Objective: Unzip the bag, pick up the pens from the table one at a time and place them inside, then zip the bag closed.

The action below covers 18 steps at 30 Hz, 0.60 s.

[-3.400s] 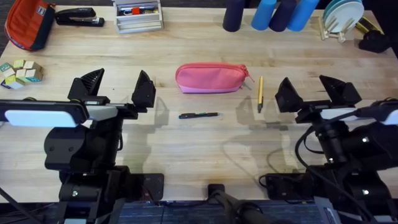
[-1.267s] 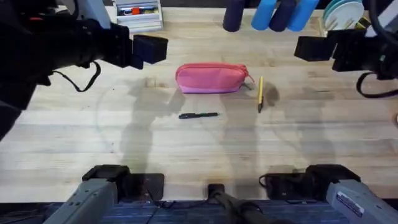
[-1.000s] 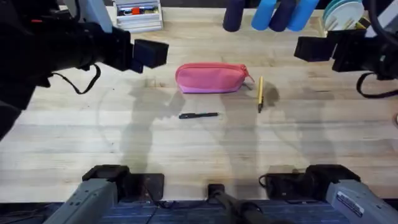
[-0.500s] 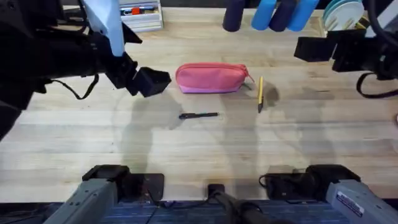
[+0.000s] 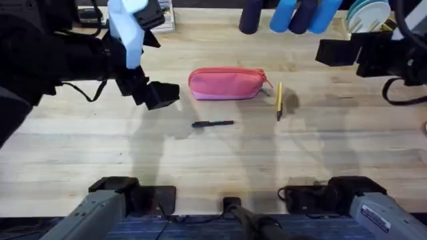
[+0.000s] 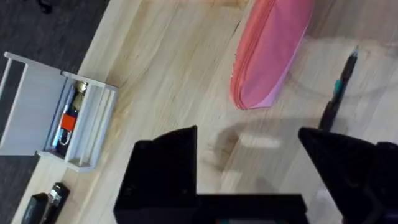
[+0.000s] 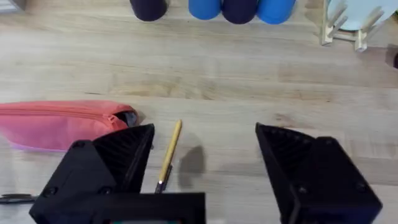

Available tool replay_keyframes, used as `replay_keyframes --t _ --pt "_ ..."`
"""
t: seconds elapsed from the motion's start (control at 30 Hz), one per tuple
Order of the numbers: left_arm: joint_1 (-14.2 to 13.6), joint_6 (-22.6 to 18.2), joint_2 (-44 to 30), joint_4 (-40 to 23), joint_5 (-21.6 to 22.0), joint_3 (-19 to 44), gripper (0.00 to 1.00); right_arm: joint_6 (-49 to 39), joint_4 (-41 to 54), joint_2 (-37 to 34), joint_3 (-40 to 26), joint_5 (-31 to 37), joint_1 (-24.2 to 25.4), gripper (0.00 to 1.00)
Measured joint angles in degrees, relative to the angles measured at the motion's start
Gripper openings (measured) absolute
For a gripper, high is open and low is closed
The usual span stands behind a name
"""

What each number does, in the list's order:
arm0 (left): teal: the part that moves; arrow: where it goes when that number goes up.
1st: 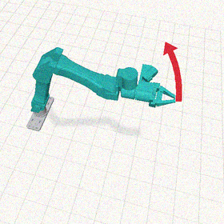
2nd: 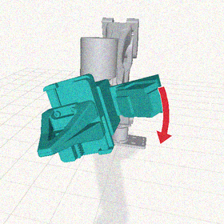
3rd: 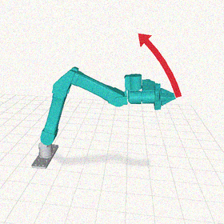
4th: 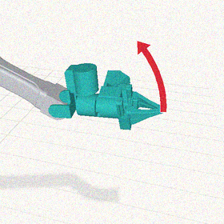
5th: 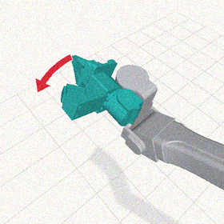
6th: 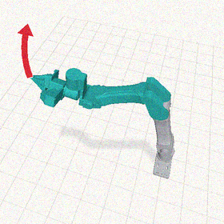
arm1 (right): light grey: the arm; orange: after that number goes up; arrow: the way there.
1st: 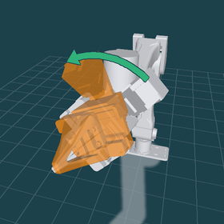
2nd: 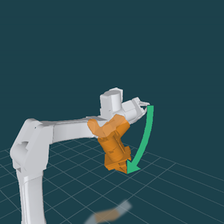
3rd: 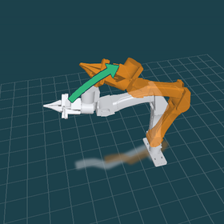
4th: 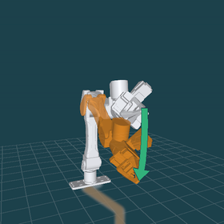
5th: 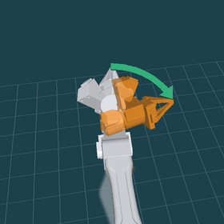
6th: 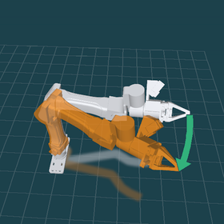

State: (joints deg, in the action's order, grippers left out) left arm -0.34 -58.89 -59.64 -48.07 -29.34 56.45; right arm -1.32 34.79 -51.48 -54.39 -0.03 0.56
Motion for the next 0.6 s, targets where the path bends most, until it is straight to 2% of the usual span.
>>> replay_keyframes --t 0.27,0.3,0.37,0.6 --pt "0.0 -2.71 -6.51 1.38 -0.51 0.0 0.994 0.0 0.01 0.0 0.0 0.0 0.0 0.997" --pt "-0.02 -4.22 -10.26 2.92 -1.14 0.0 0.994 0.0 0.02 0.0 0.0 0.02 0.0 0.997" --pt "0.0 -5.14 -12.71 4.71 -1.87 0.0 0.994 0.0 0.0 0.0 0.0 0.02 0.0 0.997" --pt "0.0 -6.32 -20.81 10.98 -5.46 0.0 0.994 0.0 0.0 0.0 0.0 0.02 0.0 0.997"
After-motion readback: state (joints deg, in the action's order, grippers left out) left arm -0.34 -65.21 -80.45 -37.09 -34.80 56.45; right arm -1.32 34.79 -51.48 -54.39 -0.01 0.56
